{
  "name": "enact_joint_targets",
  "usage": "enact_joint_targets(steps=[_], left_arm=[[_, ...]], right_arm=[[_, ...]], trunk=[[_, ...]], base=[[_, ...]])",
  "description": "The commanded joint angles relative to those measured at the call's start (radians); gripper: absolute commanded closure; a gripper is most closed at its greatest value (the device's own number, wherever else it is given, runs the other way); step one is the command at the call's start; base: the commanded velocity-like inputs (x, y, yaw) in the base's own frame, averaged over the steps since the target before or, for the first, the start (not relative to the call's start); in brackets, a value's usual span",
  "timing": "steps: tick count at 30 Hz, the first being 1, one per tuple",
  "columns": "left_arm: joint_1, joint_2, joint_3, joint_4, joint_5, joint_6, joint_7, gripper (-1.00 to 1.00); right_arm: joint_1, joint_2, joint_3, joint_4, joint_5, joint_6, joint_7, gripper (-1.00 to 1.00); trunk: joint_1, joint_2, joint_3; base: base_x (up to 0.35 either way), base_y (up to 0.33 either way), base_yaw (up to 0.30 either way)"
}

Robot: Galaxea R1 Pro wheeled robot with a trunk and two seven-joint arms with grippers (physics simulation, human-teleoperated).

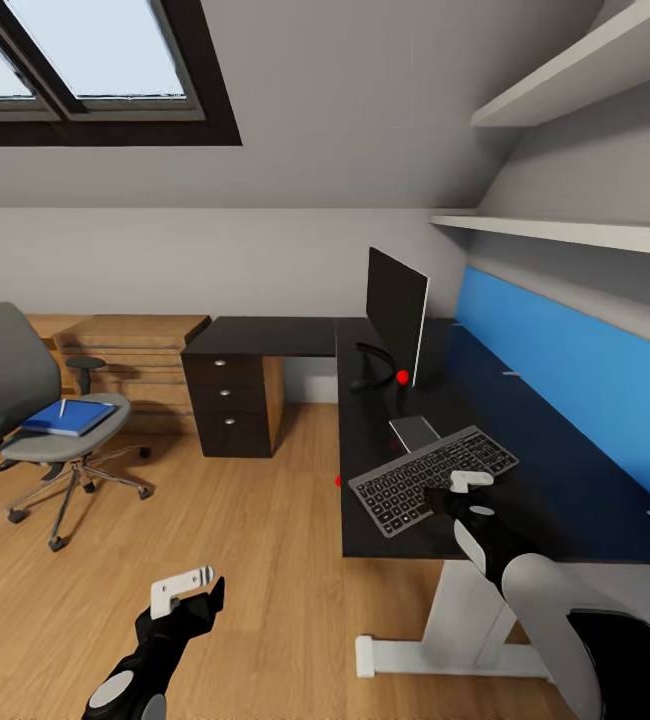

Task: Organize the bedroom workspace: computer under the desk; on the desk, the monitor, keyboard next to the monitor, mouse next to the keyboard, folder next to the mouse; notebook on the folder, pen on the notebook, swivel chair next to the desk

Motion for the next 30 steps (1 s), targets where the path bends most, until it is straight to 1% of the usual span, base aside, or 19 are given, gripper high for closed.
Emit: enact_joint_targets(steps=[1,5,22,30], left_arm=[[0.000,0.000,-0.001,0.005,0.011,0.003,0.008,-1.00],[0.000,0.000,-0.001,0.018,0.010,0.003,0.008,-1.00],[0.000,0.000,-0.003,0.022,0.008,-0.001,0.010,-1.00],[0.000,0.000,-0.002,0.023,0.009,-0.001,0.010,-1.00]], right_arm=[[0.000,0.001,0.000,0.005,-0.005,0.000,0.000,-1.00],[0.000,0.002,0.000,0.005,-0.005,0.000,-0.001,-1.00],[0.000,0.001,0.000,0.005,-0.005,-0.001,-0.001,-1.00],[0.000,0.001,0.000,0.004,-0.005,-0.001,-0.001,-1.00]], trunk=[[0.000,0.000,-0.001],[0.000,0.000,-0.001],[-0.065,0.119,0.052],[-0.065,0.119,0.052]], base=[[-0.013,0.000,0.000],[-0.005,0.000,0.000],[0.000,0.000,0.000],[0.000,0.000,0.000]])
